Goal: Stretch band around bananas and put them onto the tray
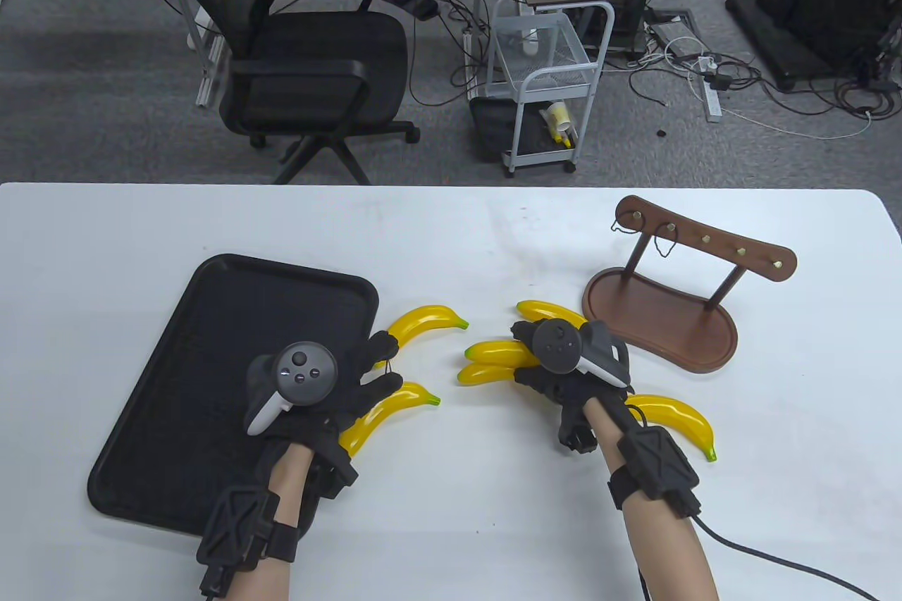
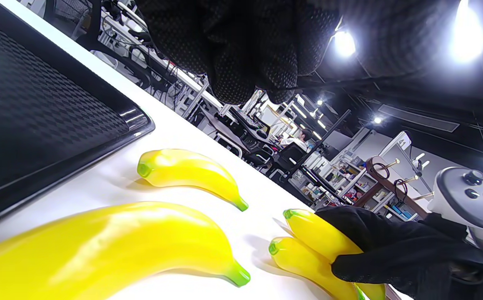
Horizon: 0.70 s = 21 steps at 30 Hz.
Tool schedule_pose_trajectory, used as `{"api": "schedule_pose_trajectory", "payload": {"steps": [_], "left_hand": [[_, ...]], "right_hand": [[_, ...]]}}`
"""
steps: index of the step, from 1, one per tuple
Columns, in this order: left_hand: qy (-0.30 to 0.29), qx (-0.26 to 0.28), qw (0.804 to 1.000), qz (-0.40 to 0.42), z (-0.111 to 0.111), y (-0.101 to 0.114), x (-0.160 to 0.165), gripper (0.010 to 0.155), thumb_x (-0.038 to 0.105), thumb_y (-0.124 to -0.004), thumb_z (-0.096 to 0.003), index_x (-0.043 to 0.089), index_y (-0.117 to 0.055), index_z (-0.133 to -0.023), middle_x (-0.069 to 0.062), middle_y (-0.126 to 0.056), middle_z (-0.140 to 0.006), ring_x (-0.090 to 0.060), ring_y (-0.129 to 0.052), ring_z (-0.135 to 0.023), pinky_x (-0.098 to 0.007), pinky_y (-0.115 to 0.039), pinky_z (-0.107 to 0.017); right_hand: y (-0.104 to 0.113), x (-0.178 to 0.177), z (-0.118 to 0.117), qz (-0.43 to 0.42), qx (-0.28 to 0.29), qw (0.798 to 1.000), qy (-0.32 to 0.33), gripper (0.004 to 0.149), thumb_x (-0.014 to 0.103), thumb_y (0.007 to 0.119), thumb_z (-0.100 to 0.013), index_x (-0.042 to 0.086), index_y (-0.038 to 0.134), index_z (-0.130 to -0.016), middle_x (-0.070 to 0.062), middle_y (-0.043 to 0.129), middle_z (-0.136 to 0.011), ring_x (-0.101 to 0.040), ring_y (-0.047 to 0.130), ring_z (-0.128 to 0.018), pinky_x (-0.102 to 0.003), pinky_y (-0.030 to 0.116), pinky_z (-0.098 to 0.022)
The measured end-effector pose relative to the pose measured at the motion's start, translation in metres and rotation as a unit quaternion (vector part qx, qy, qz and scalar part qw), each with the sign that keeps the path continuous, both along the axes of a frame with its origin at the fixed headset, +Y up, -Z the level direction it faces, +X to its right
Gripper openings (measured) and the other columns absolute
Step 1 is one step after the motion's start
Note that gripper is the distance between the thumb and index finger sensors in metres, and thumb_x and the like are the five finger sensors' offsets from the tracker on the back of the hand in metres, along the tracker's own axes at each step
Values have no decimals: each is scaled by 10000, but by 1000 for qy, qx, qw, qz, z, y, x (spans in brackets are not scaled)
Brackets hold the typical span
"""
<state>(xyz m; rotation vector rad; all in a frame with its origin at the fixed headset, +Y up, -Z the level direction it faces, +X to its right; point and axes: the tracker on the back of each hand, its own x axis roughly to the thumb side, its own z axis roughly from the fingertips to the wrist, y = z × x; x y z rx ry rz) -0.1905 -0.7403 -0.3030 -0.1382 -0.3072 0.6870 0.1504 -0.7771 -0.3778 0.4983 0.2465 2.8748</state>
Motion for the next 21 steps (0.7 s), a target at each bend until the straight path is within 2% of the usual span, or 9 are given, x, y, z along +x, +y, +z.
{"api": "schedule_pose_trajectory", "payload": {"steps": [12,21], "left_hand": [[-1,1,1000,1,0,0,0,684,590,-668,-484,292,-542,-1086,67,-692,-1150,-213,-739,-1090,-436,-566,-849],[-2,4,1000,1,0,0,1,692,591,-672,-481,287,-538,-1089,67,-686,-1154,-212,-737,-1092,-438,-564,-850]], "right_hand": [[-8,-8,0,28,-1,1000,4,761,388,869,-475,215,441,-1080,-52,622,-1071,-362,781,-886,-518,749,-608],[-9,-12,0,45,2,999,8,726,374,888,-463,207,508,-1059,-54,680,-1059,-344,830,-865,-499,773,-595]]}}
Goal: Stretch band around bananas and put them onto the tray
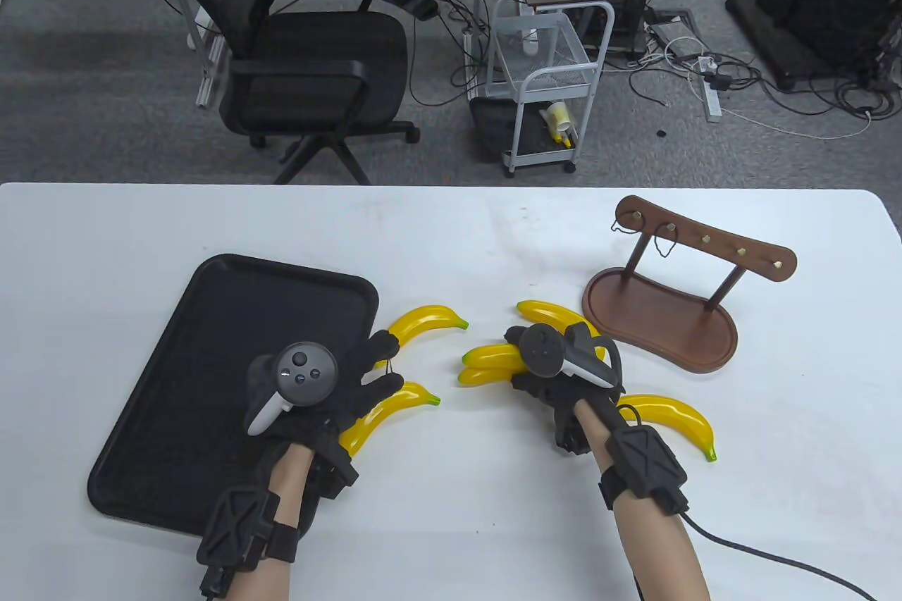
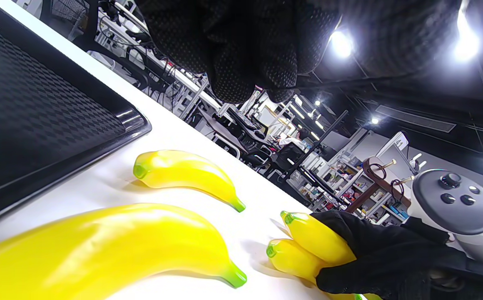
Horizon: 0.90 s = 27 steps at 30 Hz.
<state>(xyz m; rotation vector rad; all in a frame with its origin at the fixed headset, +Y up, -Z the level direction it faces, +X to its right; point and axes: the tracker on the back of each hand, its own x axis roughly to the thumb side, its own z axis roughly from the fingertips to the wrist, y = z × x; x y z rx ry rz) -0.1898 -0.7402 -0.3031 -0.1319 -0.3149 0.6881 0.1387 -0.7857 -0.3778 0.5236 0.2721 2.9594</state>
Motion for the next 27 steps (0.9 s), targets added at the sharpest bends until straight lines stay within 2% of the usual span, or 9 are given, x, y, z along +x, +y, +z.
{"api": "schedule_pose_trajectory", "payload": {"steps": [12,20,27], "left_hand": [[-3,0,1000,-2,0,-1,2,689,590,-668,-483,286,-539,-1088,68,-689,-1152,-211,-736,-1092,-437,-563,-850],[-5,0,1000,-1,0,-1,3,691,592,-669,-482,287,-539,-1088,67,-689,-1152,-214,-734,-1094,-440,-561,-850],[-6,1,1000,-1,0,-1,3,691,591,-669,-482,286,-539,-1089,67,-689,-1152,-216,-735,-1093,-440,-561,-850]], "right_hand": [[0,-3,1,17,17,1000,8,696,332,932,-439,191,591,-1029,-63,757,-1020,-347,881,-823,-483,815,-578],[0,-1,0,6,27,1000,0,693,356,953,-420,190,629,-1010,-62,797,-996,-345,938,-773,-463,851,-543],[11,3,3,-16,31,999,-5,695,353,953,-422,178,630,-1012,-73,793,-999,-350,931,-775,-466,847,-542]]}}
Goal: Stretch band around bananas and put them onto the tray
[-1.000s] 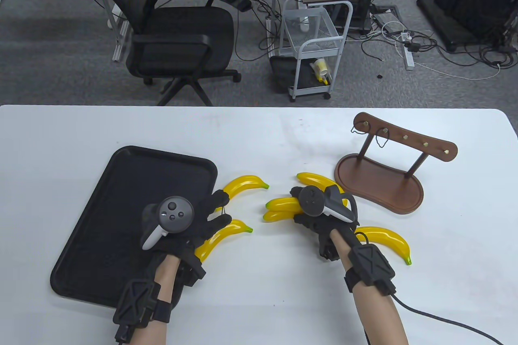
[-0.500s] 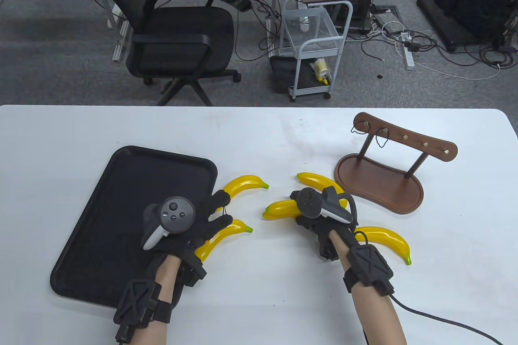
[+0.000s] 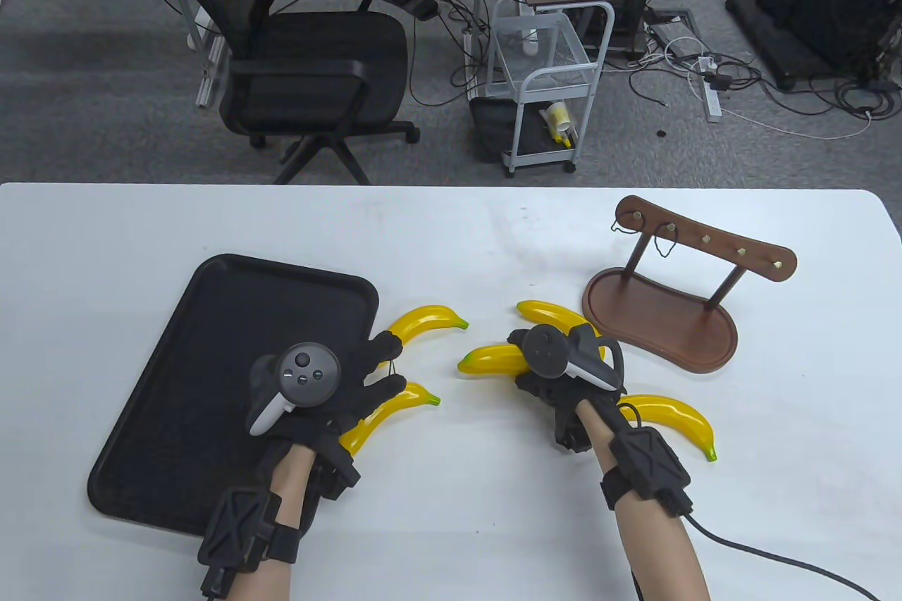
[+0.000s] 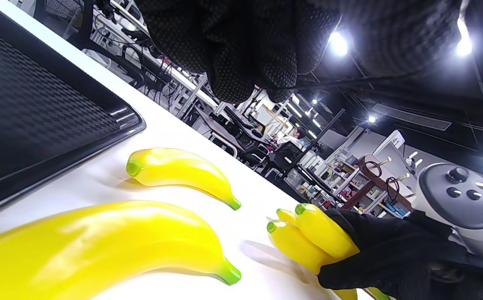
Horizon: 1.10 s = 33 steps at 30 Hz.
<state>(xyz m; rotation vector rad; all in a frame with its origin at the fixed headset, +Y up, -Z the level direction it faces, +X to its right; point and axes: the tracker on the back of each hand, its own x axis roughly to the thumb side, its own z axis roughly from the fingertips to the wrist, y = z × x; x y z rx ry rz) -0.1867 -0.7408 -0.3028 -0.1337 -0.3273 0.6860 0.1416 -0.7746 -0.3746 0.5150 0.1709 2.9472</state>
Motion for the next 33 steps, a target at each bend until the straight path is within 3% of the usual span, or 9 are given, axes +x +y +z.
{"api": "schedule_pose_trajectory", "payload": {"steps": [16,33], "left_hand": [[-11,-1,1000,-1,0,-1,6,694,596,-665,-486,280,-542,-1091,59,-696,-1151,-222,-725,-1097,-449,-553,-853],[-32,-23,999,20,1,-4,18,706,606,-643,-504,235,-563,-1099,14,-736,-1132,-254,-752,-1074,-476,-561,-845]], "right_hand": [[41,-1,22,-16,45,999,10,703,352,947,-431,170,613,-1022,-89,773,-1013,-363,917,-781,-468,841,-540],[65,-14,35,-28,86,995,38,705,350,949,-432,170,609,-1023,-85,766,-1016,-364,910,-785,-470,836,-543]]}}
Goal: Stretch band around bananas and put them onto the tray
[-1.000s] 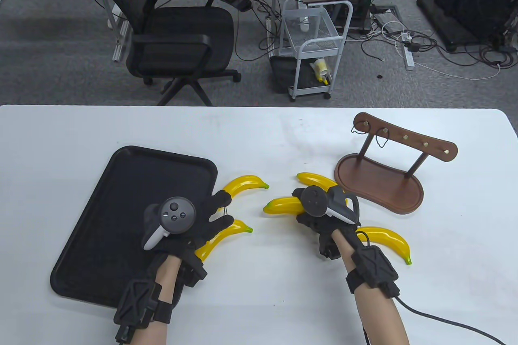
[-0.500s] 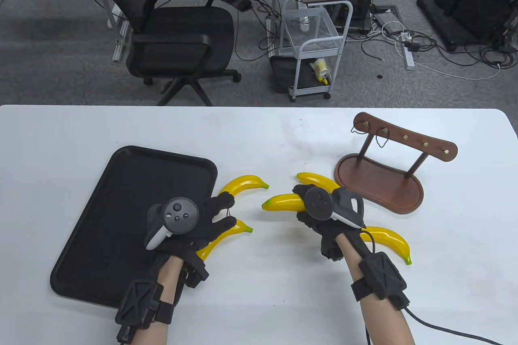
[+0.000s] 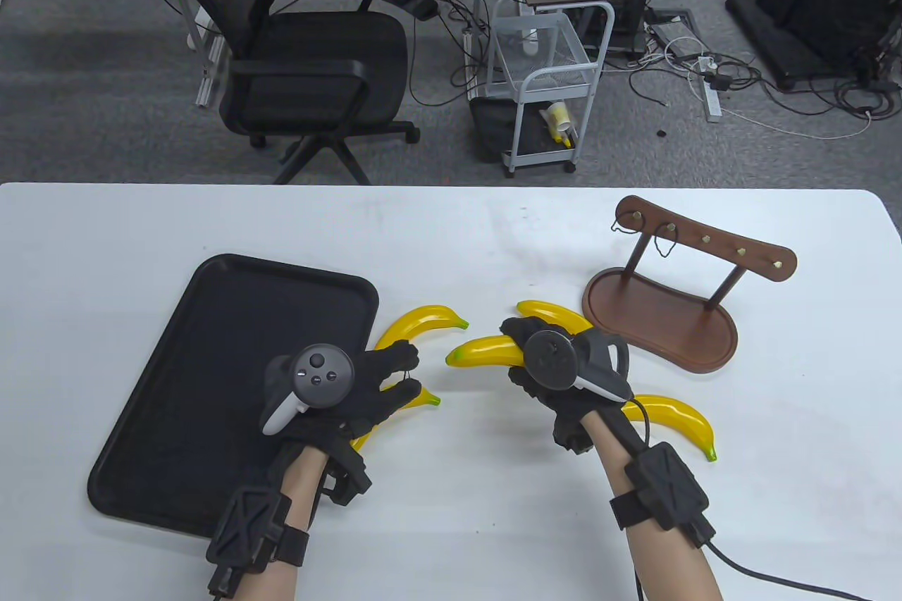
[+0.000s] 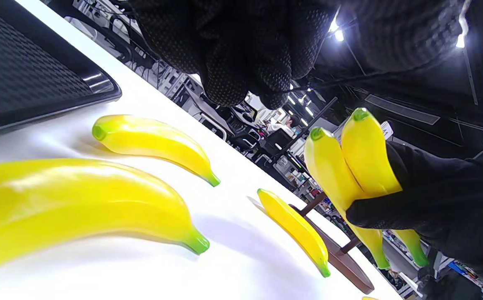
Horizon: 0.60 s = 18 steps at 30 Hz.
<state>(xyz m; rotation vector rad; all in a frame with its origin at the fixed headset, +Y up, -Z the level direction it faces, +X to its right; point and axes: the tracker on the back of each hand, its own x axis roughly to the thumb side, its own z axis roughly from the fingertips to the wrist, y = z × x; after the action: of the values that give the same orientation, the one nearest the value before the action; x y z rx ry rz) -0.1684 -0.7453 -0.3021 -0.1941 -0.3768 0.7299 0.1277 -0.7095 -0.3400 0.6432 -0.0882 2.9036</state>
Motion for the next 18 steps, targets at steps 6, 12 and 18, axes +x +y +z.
{"api": "schedule_pose_trajectory", "payload": {"steps": [6,12,18], "left_hand": [[-11,-14,1000,21,0,-1,4,709,608,-628,-520,208,-570,-1103,-9,-759,-1118,-280,-771,-1061,-494,-573,-836],[-24,-22,999,16,1,-4,12,720,613,-627,-522,186,-582,-1100,-27,-783,-1101,-287,-800,-1043,-509,-593,-826],[-27,-41,998,43,-1,-5,10,753,623,-618,-530,124,-604,-1094,-65,-830,-1059,-306,-852,-999,-529,-634,-800]], "right_hand": [[5,-8,6,-2,7,1000,14,706,350,948,-432,172,607,-1023,-87,763,-1016,-365,908,-786,-472,835,-542],[6,-16,10,5,15,999,27,704,350,947,-434,173,605,-1024,-85,761,-1018,-365,907,-785,-473,831,-541],[4,-27,14,14,21,999,42,706,352,948,-432,174,607,-1024,-84,763,-1019,-369,916,-774,-475,837,-530]]}}
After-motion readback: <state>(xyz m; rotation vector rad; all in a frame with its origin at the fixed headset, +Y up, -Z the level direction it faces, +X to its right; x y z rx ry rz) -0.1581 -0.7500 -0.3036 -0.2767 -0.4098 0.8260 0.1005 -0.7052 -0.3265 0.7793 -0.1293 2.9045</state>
